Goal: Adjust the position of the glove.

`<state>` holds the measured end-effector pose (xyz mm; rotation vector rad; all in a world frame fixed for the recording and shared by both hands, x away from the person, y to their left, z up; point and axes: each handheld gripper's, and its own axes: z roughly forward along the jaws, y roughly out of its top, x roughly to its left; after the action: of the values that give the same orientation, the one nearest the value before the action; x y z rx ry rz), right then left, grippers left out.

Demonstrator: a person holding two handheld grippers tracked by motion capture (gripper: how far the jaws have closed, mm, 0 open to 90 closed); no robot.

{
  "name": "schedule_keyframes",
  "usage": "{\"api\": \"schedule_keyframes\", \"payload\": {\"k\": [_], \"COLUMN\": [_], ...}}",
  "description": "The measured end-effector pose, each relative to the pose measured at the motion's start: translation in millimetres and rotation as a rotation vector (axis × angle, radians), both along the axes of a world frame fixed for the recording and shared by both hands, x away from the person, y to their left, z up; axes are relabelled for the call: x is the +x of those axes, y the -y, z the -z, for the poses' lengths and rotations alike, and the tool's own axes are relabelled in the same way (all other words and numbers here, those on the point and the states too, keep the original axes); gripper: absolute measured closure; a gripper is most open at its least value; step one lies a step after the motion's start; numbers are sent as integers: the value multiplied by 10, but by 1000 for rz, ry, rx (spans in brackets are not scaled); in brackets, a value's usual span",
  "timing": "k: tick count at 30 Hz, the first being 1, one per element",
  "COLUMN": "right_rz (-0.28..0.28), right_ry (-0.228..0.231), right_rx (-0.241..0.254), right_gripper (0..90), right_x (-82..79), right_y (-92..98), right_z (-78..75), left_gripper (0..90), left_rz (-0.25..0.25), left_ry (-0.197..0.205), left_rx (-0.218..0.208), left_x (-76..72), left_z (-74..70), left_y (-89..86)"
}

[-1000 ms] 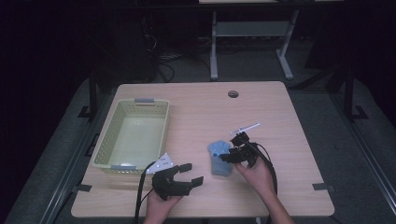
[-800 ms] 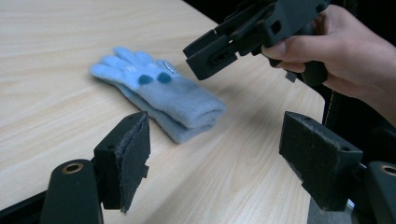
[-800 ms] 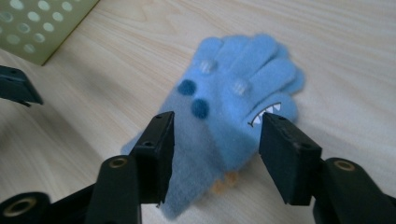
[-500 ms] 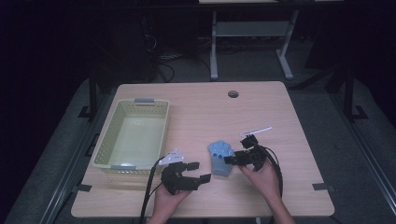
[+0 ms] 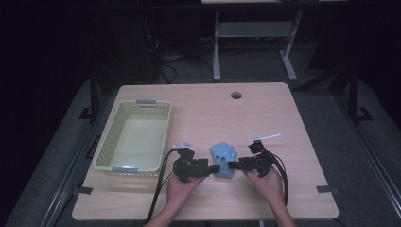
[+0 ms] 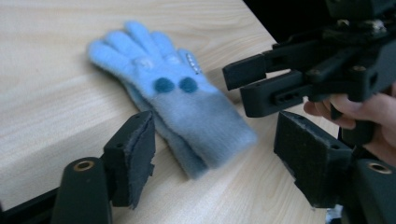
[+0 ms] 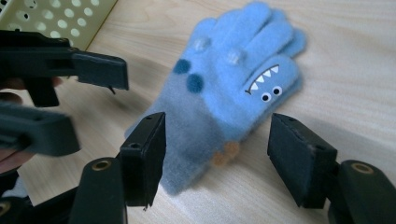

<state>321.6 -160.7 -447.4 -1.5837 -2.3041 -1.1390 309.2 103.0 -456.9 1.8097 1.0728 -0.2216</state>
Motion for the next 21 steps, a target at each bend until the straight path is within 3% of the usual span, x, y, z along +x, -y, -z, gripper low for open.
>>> {"api": "schedule_keyframes", "payload": {"k": [5, 7, 16, 21], "right_rz": [25, 33, 49, 56], "right_ry": [-9, -16, -37, -53], "right_rx": [21, 40, 65, 95], "right_gripper": [377, 386, 453, 458], "right_x": [-15, -36, -44, -45], "right_y": [39, 48, 17, 5], "right_z": [22, 41, 122, 165], "left_gripper": [318, 330, 402, 424], "left_rz": [-20, -32, -46, -24], "left_ry": [-59, -87, -123, -148], "left_rx": [-16, 1, -9, 17], "left_x": [73, 112, 138, 150], "left_z": [45, 84, 127, 173], "left_y": [14, 34, 58, 88]}}
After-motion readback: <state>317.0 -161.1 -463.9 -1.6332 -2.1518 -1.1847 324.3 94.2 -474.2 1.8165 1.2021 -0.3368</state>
